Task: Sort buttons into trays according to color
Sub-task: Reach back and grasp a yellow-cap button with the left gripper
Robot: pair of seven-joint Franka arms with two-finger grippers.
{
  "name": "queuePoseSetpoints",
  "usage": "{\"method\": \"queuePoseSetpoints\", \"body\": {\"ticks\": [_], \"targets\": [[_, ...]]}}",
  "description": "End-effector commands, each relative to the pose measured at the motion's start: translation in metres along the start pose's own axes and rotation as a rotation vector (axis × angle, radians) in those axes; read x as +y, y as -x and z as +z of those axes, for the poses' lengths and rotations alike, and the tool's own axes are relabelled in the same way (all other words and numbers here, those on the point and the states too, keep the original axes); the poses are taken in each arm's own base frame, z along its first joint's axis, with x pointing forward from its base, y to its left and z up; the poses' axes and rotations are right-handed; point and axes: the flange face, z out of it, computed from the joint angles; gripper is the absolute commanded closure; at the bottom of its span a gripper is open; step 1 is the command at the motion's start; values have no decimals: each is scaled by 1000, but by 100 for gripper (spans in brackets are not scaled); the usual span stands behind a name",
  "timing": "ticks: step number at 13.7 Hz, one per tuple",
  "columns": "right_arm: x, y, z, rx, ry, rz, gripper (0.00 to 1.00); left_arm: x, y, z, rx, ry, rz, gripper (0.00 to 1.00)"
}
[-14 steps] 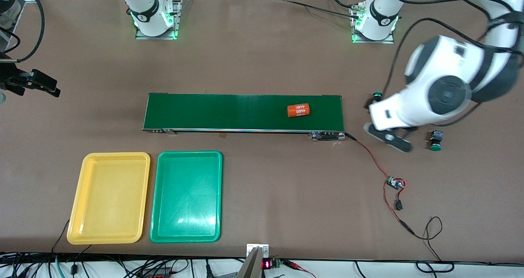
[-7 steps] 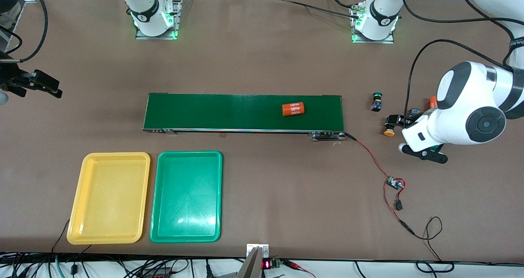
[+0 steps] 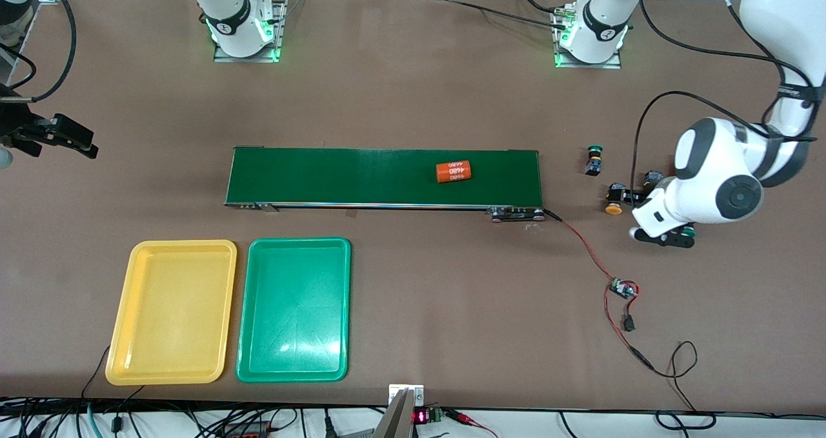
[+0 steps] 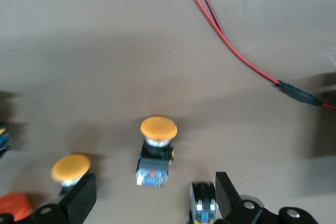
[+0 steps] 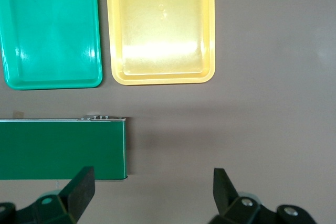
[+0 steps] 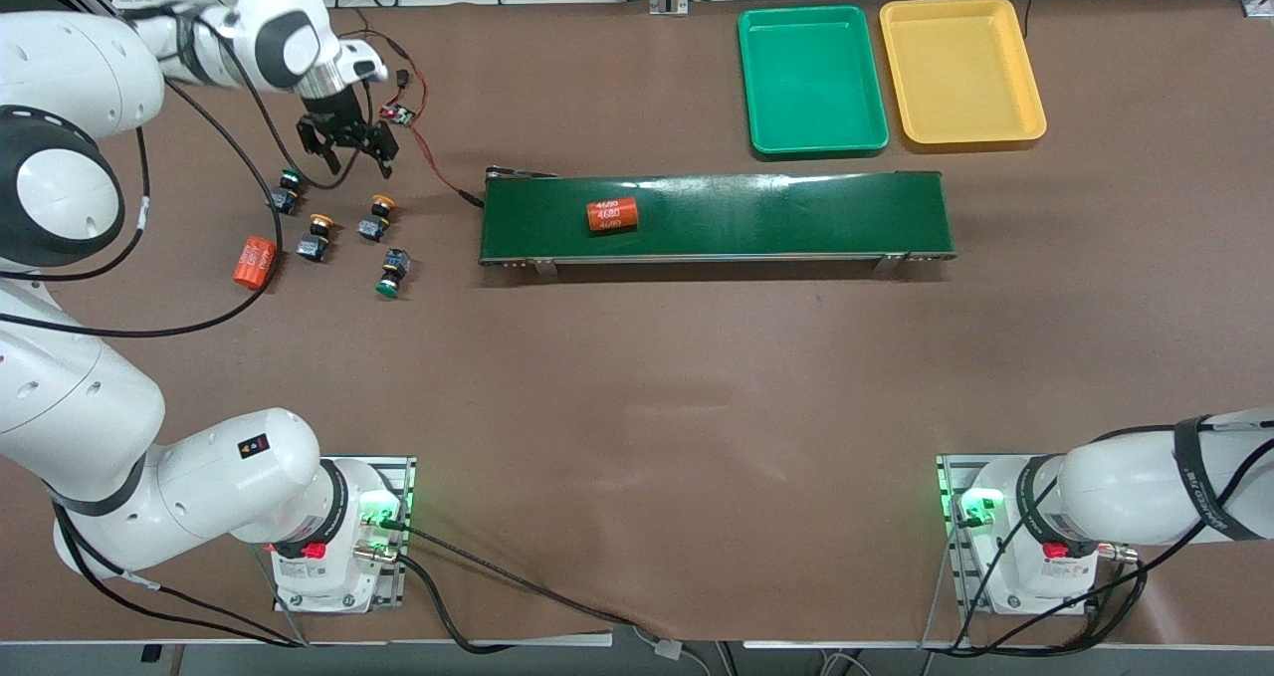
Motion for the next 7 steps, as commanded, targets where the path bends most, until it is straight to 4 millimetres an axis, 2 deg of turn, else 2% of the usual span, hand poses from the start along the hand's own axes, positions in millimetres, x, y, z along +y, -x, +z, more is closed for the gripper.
{"method": "queuePoseSetpoints", "body": {"ticks": [1, 2, 6, 7], "targets": [[-2, -3, -3, 7, -14, 7, 0, -1, 30, 26, 87, -15, -9, 0], [-1, -3, -2, 9, -14, 9, 0, 2, 34, 35, 101, -10, -2, 0], [-1, -5, -3, 23, -15, 6, 0, 3, 35, 55, 82, 12, 1, 23], [0, -5, -4, 24, -15, 6, 0, 4, 33, 59, 79, 3, 16, 25]]}}
